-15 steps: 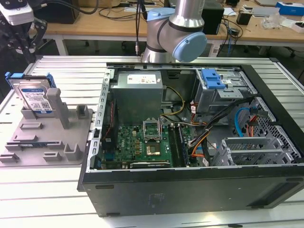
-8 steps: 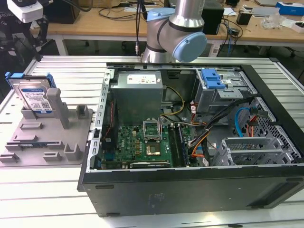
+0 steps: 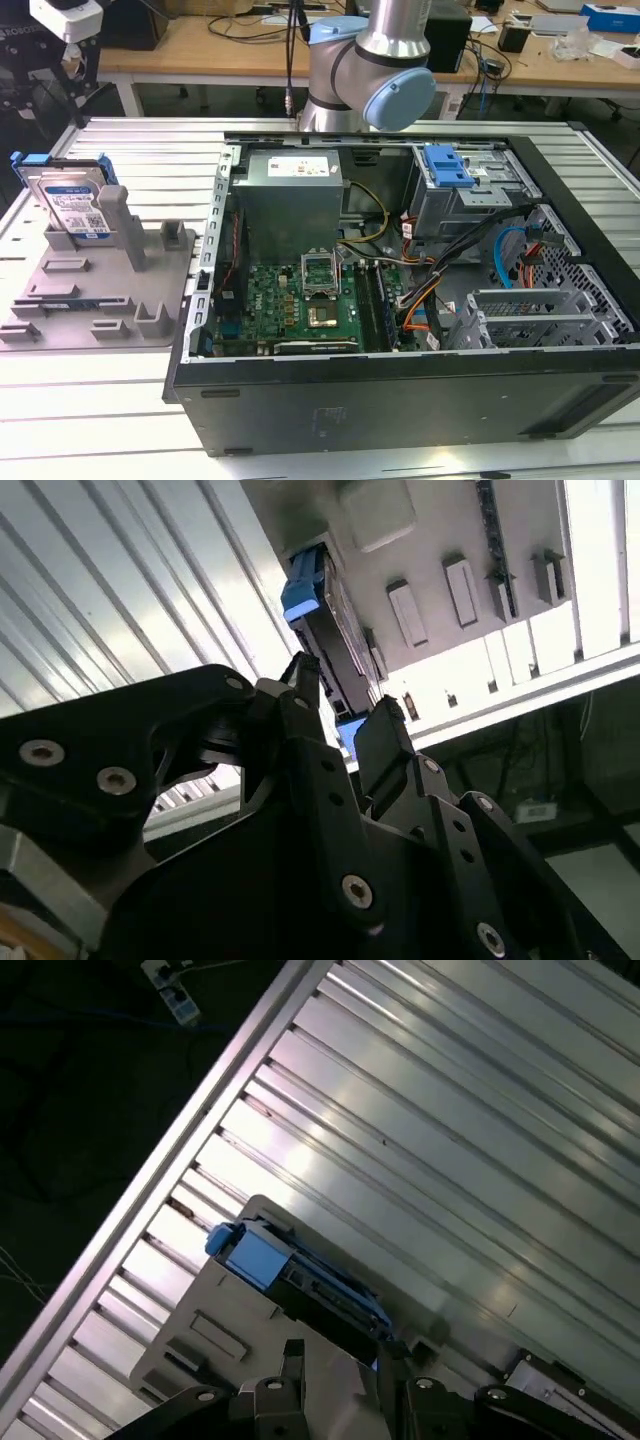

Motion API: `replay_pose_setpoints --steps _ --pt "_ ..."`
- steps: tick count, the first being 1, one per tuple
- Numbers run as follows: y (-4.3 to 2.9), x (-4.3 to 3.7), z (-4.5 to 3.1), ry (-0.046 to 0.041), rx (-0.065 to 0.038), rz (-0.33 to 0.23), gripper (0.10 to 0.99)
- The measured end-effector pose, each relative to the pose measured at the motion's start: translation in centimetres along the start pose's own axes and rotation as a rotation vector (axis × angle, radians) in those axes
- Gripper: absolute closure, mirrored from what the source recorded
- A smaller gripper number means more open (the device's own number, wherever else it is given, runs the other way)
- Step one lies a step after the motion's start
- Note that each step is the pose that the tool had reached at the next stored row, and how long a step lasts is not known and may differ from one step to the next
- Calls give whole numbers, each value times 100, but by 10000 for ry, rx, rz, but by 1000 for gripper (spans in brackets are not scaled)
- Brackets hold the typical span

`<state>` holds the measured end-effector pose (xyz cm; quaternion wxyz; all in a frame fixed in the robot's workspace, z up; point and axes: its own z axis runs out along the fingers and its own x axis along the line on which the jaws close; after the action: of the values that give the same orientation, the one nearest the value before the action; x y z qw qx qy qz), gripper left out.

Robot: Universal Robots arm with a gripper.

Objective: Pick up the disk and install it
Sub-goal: 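Pick up the disk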

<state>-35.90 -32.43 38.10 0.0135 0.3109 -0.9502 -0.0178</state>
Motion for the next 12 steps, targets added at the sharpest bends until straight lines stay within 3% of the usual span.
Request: replay_pose_setpoints --steps 2,8,12 --pt "0 0 0 16 6 -392 667" --pt "0 0 0 107 37 -2549 667" --pt "0 0 1 154 54 -3632 667"
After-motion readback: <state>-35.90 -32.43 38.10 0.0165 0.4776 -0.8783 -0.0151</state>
